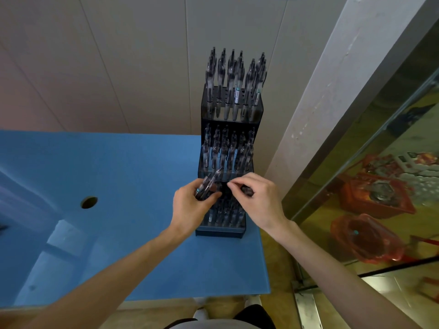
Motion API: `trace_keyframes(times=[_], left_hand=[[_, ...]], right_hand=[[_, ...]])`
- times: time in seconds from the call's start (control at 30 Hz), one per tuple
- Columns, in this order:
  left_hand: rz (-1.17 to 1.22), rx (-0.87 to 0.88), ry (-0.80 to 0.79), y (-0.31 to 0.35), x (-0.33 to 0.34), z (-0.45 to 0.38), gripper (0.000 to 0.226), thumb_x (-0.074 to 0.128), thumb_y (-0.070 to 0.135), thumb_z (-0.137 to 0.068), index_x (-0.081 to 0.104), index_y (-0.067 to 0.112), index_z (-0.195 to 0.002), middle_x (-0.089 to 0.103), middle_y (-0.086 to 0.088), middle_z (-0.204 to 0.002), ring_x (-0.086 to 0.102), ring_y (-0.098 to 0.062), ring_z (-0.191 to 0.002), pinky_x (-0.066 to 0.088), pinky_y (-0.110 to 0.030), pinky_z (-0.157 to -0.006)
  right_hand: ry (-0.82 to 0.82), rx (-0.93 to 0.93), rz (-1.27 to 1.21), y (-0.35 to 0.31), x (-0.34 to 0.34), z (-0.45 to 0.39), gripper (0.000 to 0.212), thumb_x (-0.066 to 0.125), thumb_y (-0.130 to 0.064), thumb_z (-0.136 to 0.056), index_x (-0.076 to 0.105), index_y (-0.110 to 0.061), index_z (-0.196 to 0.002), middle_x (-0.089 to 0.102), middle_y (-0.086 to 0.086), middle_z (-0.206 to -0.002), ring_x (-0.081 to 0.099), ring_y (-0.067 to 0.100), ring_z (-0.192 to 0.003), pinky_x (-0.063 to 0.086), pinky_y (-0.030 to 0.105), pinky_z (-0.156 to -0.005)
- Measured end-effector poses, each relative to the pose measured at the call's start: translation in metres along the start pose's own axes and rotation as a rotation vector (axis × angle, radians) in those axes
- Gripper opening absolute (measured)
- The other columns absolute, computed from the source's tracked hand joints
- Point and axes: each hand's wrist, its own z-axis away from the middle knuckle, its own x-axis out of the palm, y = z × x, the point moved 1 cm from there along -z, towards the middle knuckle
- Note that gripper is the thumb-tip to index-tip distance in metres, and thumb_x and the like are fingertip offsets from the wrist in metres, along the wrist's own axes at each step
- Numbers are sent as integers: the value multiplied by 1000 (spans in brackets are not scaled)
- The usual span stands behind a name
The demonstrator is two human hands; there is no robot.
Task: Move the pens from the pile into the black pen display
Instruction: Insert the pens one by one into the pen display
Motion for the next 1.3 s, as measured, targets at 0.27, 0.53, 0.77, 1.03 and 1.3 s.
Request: trace_keyframes(times=[0.27,0.53,0.77,1.03,1.3], left_hand=[[-9,0,-47,0,0,-4,9,82,33,-83,74,30,-85,71,5,-69,61,-15,-58,53,-37,-58],[76,-37,-57,1,-10,3,23,72,40,-92,70,19,-84,48,13,-52,37,-9,-47,32,-25,-48],[232,-97,44,0,-29,9,31,67,38,-97,62,23,-70,38,12,-59,29,-11,-54,27,-26,-51],[296,-178,99,8,-38,2,9,74,25,-93,76,16,-93,59,21,-60,46,0,-52,39,-11,-56],[370,-163,108,24,-48,-5,10,74,27,-92,73,22,-101,74,-15,-88,63,-12,-73,48,-22,-73]], right_hand=[[-72,90,-163,-7,10,-13,21,79,-32,-87,81,-18,-102,71,-12,-94,68,8,-86,58,34,-76],[-33,105,-138,0,14,-14,11,78,-25,-87,80,-18,-96,72,-15,-94,69,5,-85,59,35,-74],[-68,142,-82,9,20,-3,10,78,-26,-86,81,-20,-94,74,-14,-91,68,4,-80,59,35,-70],[-231,88,112,1,20,-7,17,74,-35,-91,80,-25,-103,67,-16,-98,62,1,-82,57,28,-74],[-150,302,-340,-10,-3,-2,11,46,-35,-94,43,-24,-95,44,-1,-69,39,13,-57,35,40,-54]])
